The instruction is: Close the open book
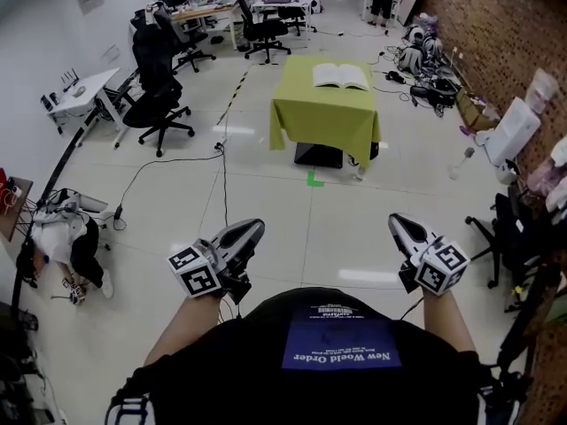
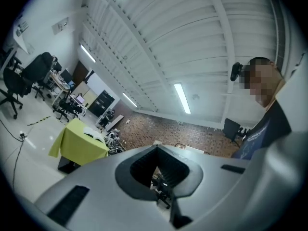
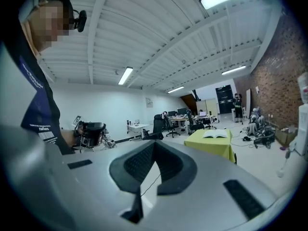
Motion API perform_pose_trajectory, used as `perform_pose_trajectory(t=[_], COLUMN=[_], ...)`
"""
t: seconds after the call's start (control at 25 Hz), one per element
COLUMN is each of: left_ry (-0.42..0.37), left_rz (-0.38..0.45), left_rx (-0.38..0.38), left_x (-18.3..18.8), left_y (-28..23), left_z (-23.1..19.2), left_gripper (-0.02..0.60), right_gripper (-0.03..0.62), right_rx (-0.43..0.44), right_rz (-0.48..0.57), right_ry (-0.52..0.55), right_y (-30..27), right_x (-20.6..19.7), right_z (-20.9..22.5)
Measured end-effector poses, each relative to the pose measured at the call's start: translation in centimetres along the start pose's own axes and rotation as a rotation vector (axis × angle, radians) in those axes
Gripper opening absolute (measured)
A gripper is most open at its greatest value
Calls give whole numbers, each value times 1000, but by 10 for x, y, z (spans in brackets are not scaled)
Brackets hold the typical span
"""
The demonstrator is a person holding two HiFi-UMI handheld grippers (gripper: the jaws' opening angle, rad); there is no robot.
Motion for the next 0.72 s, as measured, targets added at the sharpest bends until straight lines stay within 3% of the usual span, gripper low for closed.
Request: perform_pose_trajectory(t=[0.16,0.4,0.56,0.72], left_ry=[3,16,40,40], left_rz=[-10,-51,-59,-55], left_rx=[-4,-3,-26,-90], left_x=[-5,-3,4,33], left_y=[-58,-104,-127,-149], left_z=[-2,-34,-73,-130], left_gripper=[5,5,5,5], right_gripper=[-15,-15,-15,-15], right_rx=[29,17,-8,-50], right_rz=[-1,-6,-22,-17], right_ry=[-4,-41,-53,-19], right_y=[-7,-32,-60,-112], right_x=[11,8,5,20], right_z=[51,98,120,137])
Point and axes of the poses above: the fingertips, and each gripper's own axes: y backward along the fingers, z to its right, x out of its top, the point moved 4 cm from there along y, backward along the fingers, and after that the axes turned 3 degrees about z, right-handed, at the moved point
